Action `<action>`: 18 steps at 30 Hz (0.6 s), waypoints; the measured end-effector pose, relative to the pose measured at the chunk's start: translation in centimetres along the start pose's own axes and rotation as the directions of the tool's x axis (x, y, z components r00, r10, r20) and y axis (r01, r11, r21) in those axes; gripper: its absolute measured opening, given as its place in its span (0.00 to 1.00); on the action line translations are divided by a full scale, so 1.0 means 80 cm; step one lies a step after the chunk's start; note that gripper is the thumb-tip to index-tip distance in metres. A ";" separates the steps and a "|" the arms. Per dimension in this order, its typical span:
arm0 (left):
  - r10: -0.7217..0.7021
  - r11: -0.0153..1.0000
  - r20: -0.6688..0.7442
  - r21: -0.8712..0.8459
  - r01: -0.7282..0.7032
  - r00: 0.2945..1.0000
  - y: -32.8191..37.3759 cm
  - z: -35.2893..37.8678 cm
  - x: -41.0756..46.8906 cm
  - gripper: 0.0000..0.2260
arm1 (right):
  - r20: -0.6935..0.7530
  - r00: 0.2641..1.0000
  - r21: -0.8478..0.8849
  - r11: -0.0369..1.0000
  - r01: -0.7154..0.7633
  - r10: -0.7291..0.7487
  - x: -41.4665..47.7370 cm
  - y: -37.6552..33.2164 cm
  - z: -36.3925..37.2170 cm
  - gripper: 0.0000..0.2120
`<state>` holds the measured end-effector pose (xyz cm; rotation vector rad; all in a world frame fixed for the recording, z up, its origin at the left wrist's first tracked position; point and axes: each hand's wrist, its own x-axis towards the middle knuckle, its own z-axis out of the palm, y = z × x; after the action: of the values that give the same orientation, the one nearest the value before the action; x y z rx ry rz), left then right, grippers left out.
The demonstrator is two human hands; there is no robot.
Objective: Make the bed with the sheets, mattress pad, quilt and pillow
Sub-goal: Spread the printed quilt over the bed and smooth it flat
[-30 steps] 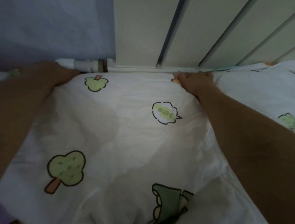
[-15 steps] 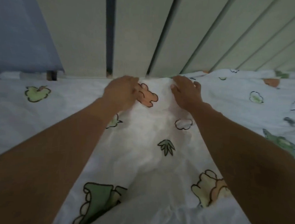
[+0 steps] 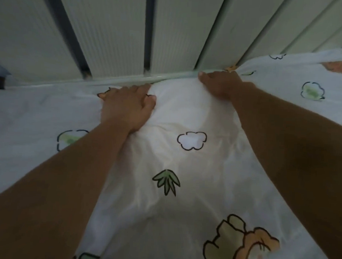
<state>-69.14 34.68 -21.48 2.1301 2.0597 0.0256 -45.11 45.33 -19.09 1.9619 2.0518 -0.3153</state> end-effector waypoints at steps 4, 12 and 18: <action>0.013 0.999 -0.004 -0.029 -0.013 1.000 -0.003 0.002 0.009 0.23 | 0.196 0.974 0.007 0.993 -0.117 0.113 0.049 -0.003 0.000 0.46; 0.037 0.999 -0.005 0.011 -0.037 0.999 -0.012 0.012 0.025 0.24 | 0.033 0.999 -0.133 0.991 -0.030 0.035 0.052 -0.013 0.021 0.30; 0.064 0.998 -0.069 0.017 -0.063 0.996 -0.012 0.016 0.020 0.24 | -0.334 0.935 -0.193 0.980 0.052 -0.116 0.018 -0.011 0.044 0.27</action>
<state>-69.81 36.16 -23.08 2.2337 2.0352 0.0948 -45.88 45.41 -22.93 1.9278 2.2845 0.2112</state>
